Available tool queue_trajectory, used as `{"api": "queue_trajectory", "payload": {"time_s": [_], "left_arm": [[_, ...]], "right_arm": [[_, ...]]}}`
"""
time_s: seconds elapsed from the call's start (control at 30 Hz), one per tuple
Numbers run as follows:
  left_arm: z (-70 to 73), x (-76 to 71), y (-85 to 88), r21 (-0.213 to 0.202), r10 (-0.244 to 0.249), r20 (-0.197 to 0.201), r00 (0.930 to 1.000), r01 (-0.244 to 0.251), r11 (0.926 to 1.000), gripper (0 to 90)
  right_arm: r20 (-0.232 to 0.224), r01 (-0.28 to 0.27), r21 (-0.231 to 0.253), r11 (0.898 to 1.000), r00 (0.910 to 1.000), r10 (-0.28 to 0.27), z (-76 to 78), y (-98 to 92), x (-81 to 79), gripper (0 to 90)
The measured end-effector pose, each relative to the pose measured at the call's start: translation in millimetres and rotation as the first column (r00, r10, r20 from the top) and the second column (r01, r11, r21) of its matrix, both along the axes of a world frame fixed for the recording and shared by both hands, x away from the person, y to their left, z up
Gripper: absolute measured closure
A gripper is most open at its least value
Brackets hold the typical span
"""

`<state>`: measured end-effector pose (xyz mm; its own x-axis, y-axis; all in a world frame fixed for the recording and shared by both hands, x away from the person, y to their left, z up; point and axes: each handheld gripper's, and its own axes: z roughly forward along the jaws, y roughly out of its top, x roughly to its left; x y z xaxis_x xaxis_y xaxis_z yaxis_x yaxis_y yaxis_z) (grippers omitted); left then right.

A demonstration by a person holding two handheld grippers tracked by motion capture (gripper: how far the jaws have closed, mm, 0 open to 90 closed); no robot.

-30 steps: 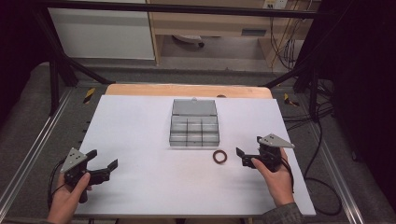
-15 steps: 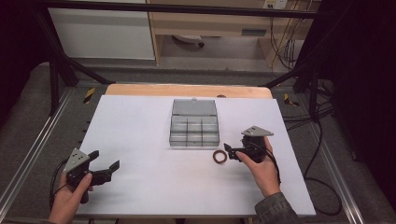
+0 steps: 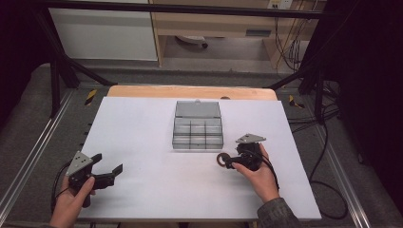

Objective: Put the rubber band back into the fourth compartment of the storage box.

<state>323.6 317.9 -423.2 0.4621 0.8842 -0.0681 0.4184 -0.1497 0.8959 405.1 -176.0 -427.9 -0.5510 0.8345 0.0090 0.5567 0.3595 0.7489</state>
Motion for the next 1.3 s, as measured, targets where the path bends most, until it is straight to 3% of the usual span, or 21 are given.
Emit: {"api": "queue_trajectory", "payload": {"time_s": [0.37,0.47,0.67,1.07,1.3], "left_arm": [[-0.2,-0.2,-2.1,0.007,-0.016,-0.002,0.9999,0.016,0.9998,6.6],[-0.5,-0.1,-2.5,0.007,-0.018,-0.004,0.9998,0.018,0.9998,6.6],[-0.6,0.0,-3.2,0.010,-0.020,-0.004,0.9998,0.020,0.9998,6.6],[-0.9,0.0,-3.6,0.011,-0.022,-0.007,0.9997,0.022,0.9997,6.6],[-1.2,0.2,-4.0,0.018,-0.026,-0.010,0.9996,0.026,0.9995,6.6]], "right_arm": [[-0.078,0.004,-0.021,1.000,0.9969,-0.005,-4.9,-0.6,1.2,22.8],[-0.079,0.016,-0.022,1.000,0.9968,-0.017,-5.5,-2.0,1.4,25.9],[-0.073,0.044,0.024,0.999,0.9964,-0.043,-6.1,-6.3,2.4,38.5],[-0.098,0.008,0.000,1.000,0.9951,-0.008,-12.7,-3.9,-0.1,66.6],[-0.103,-0.013,-0.015,1.000,0.9946,0.011,-15.9,-1.0,-0.8,75.3]]}}
